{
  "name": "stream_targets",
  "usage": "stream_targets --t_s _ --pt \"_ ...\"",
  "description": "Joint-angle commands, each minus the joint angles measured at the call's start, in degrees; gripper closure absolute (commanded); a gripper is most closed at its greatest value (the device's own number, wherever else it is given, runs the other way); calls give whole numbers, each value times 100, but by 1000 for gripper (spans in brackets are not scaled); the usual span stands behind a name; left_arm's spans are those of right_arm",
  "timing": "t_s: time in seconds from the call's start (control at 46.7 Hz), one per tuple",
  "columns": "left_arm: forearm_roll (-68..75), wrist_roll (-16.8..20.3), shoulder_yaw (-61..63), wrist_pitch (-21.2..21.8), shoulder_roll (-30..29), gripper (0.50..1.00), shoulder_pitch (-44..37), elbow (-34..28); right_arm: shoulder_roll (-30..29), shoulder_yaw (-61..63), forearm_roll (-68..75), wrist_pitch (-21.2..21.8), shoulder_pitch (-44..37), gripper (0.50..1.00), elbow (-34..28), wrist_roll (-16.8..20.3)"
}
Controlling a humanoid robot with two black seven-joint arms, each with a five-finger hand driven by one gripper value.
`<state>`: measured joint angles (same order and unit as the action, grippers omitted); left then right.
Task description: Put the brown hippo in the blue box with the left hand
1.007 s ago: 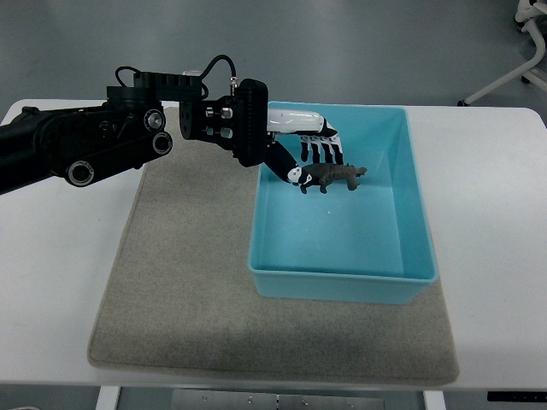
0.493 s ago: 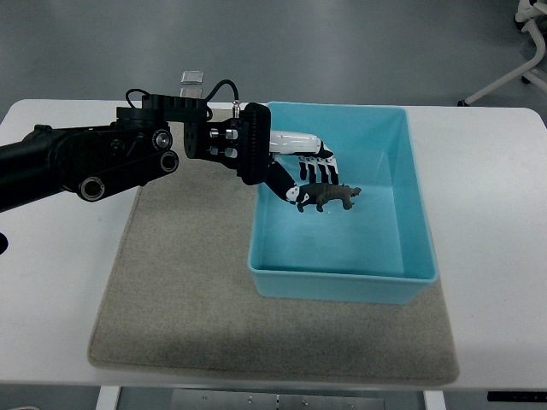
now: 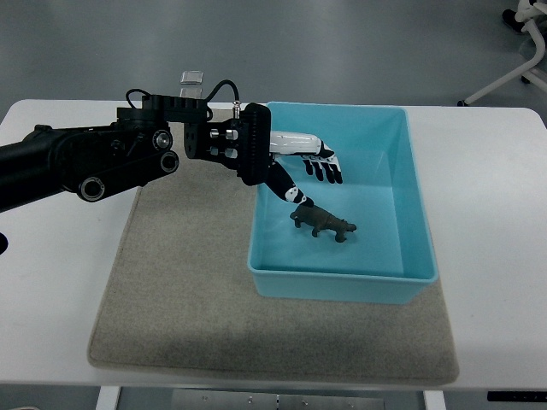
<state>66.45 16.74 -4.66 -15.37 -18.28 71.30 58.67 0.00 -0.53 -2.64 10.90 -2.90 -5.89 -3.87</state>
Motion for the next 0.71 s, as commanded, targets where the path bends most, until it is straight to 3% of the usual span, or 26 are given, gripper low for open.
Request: stream_targets --t_s 0.0,0.214,0.257,0.3,0.343,0.557,0.685 --pt "-9 -4 -8 52 0 684 7 -5 0 0 0 0 0 564 0 0" --pt "-27 -4 -201 105 -18 677 103 -154 0 0 0 0 0 564 0 0" --pt "-27 -4 -298 105 -26 624 112 -207 0 0 0 0 0 564 0 0" --pt "-27 -4 -412 131 -26 536 121 -277 0 0 0 0 0 564 0 0" --pt "-27 -4 -500 210 -26 510 121 -382 0 0 0 0 0 564 0 0" --pt "-509 -4 -843 939 -26 506 112 -989 0 0 0 0 0 564 0 0" --pt "-1283 -4 -808 1037 -26 506 112 -1208 0 0 0 0 0 564 0 0"
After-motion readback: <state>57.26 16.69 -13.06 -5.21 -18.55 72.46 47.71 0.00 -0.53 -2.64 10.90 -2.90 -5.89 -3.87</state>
